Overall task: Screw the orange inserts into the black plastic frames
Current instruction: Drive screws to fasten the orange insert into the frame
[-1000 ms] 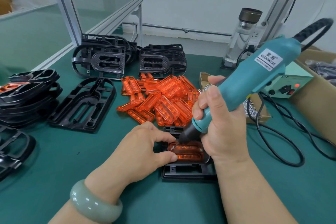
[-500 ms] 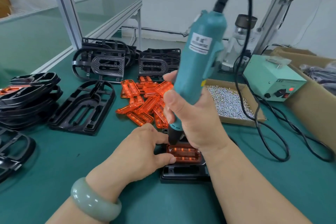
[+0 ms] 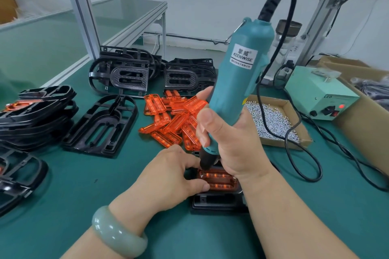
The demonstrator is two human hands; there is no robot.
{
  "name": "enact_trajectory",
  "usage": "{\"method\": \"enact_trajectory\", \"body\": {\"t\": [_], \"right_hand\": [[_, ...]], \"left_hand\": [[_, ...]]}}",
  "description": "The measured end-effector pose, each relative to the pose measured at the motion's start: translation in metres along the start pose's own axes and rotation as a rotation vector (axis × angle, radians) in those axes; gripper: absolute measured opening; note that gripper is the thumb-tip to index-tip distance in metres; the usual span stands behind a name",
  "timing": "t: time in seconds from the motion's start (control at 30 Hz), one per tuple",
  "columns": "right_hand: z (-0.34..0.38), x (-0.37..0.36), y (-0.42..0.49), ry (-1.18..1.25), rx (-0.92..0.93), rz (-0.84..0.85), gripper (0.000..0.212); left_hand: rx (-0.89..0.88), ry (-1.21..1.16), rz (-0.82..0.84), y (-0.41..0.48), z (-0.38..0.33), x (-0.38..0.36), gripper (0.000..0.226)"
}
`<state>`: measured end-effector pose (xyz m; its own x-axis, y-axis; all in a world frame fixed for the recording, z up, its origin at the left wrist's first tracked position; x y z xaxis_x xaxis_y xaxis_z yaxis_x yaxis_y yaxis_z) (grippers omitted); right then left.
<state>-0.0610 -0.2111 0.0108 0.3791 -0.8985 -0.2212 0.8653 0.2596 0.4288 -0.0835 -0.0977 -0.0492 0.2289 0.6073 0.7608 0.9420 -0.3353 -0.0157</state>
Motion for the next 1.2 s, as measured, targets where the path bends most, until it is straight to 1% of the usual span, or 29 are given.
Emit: {"method": "enact_trajectory", "body": {"t": [0.03, 0.23, 0.4, 0.47, 0.53, 0.67, 0.77, 0.83, 0.87, 0.93, 0.97, 1.03, 1.2], "right_hand": [[0.0, 0.0, 0.0, -0.002, 0.001, -0.004, 0.018], [-0.001, 0.004, 0.001, 0.018, -0.004, -0.048, 0.01], [-0.002, 0.005, -0.003, 0.018, 0.011, -0.038, 0.013], [-0.002, 0.004, -0.002, 0.008, 0.011, -0.039, 0.013], [-0.001, 0.003, -0.001, -0.01, 0.01, -0.025, 0.013], [-0.002, -0.001, -0.001, -0.013, -0.001, 0.049, 0.014], [-0.001, -0.001, 0.0, 0.007, -0.006, 0.068, 0.017], [0.0, 0.0, 0.001, 0.016, -0.005, 0.064, 0.016], [0.0, 0.001, 0.002, 0.031, -0.007, 0.05, 0.016], [0.003, 0.006, 0.003, 0.09, -0.004, -0.001, 0.016], [0.006, 0.009, 0.004, 0.125, 0.008, -0.034, 0.016], [0.013, 0.018, 0.005, 0.194, 0.047, -0.104, 0.016], [0.022, 0.042, 0.0, 0.306, 0.08, -0.35, 0.008]], "left_hand": [[0.007, -0.002, -0.007, 0.0, 0.001, 0.0, 0.018], [0.006, -0.009, -0.027, 0.001, 0.004, -0.003, 0.026], [0.007, 0.021, -0.036, 0.001, 0.006, -0.004, 0.032], [0.001, 0.018, -0.042, 0.001, 0.005, -0.003, 0.03], [-0.007, 0.017, -0.038, 0.001, 0.004, -0.003, 0.034], [0.023, 0.035, -0.038, 0.0, 0.007, -0.004, 0.027], [0.029, 0.028, -0.036, 0.0, 0.006, -0.003, 0.021], [0.022, 0.018, -0.027, 0.001, 0.004, -0.002, 0.025], [0.017, 0.016, -0.02, 0.001, 0.003, -0.002, 0.027], [0.028, 0.018, -0.015, 0.0, 0.003, -0.001, 0.024], [0.04, 0.021, -0.014, 0.0, 0.004, -0.002, 0.027], [0.067, 0.031, -0.007, -0.001, 0.006, -0.003, 0.041], [0.087, 0.054, 0.025, 0.0, 0.003, -0.002, 0.043]]}}
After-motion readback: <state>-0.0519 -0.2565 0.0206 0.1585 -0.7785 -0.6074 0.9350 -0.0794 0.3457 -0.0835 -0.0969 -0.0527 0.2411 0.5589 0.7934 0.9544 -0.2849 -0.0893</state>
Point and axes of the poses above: each hand's wrist, its own y-axis towards the middle knuckle, its own x-axis out of the back of the hand, z = x × y, the point moved 4 cm from there along y, towards the middle knuckle
